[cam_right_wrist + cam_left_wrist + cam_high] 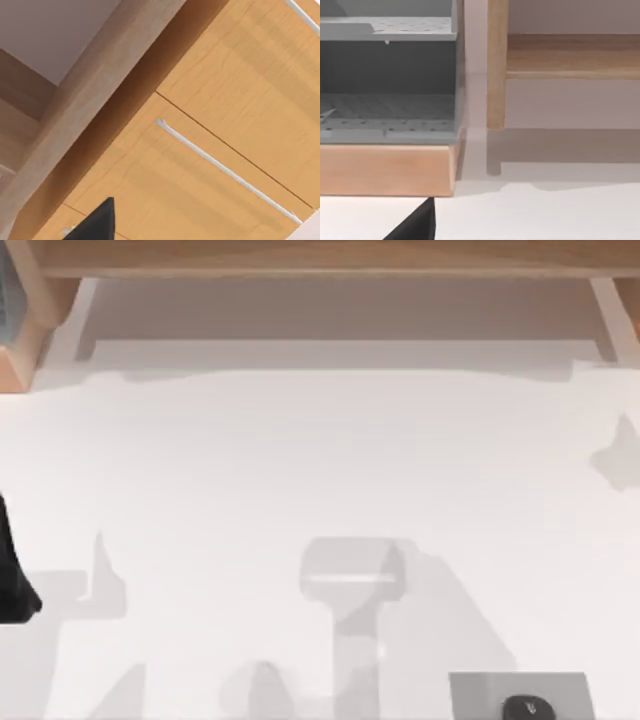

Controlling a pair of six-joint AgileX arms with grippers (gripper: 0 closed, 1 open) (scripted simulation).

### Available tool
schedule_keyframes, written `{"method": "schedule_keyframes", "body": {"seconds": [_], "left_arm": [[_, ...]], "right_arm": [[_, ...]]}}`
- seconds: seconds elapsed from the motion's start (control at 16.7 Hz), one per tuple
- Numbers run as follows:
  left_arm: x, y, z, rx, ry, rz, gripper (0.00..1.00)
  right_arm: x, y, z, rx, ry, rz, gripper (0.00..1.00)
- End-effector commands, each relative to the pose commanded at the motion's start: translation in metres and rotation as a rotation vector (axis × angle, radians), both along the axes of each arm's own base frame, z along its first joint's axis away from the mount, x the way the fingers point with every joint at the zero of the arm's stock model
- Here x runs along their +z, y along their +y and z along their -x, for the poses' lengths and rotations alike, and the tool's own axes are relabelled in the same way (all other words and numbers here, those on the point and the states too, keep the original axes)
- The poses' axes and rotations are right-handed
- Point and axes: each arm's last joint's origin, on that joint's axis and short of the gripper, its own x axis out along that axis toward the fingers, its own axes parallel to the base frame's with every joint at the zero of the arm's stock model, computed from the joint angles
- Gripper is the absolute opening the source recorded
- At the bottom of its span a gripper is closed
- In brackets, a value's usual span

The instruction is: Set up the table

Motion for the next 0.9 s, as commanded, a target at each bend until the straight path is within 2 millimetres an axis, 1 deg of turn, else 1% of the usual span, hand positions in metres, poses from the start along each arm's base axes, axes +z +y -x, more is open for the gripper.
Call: {"method": "schedule_keyframes", "body": {"seconds": [0.06,0.18,0.24,0.36,0.54,0.66,0.78,0.9], "left_arm": [[0.000,0.000,0.000,0.000,0.000,0.000,1.00],[0.000,0.000,0.000,0.000,0.000,0.000,1.00],[0.000,0.000,0.000,0.000,0.000,0.000,1.00],[0.000,0.000,0.000,0.000,0.000,0.000,1.00],[0.000,0.000,0.000,0.000,0.000,0.000,1.00],[0.000,0.000,0.000,0.000,0.000,0.000,1.00],[0.000,0.000,0.000,0.000,0.000,0.000,1.00],[0.000,0.000,0.000,0.000,0.000,0.000,1.00]], "right_arm": [[-0.004,0.006,0.022,0.016,-0.016,-0.075,1.00],[-0.020,0.016,0.058,0.049,-0.038,-0.223,1.00],[-0.031,0.019,0.072,0.064,-0.041,-0.295,1.00],[-0.056,0.024,0.090,0.089,-0.034,-0.427,1.00],[-0.090,0.028,0.103,0.111,-0.002,-0.587,1.00],[-0.105,0.029,0.105,0.117,0.019,-0.656,1.00],[-0.112,0.030,0.106,0.118,0.030,-0.686,1.00],[-0.112,0.030,0.106,0.118,0.030,-0.686,1.00]]}}
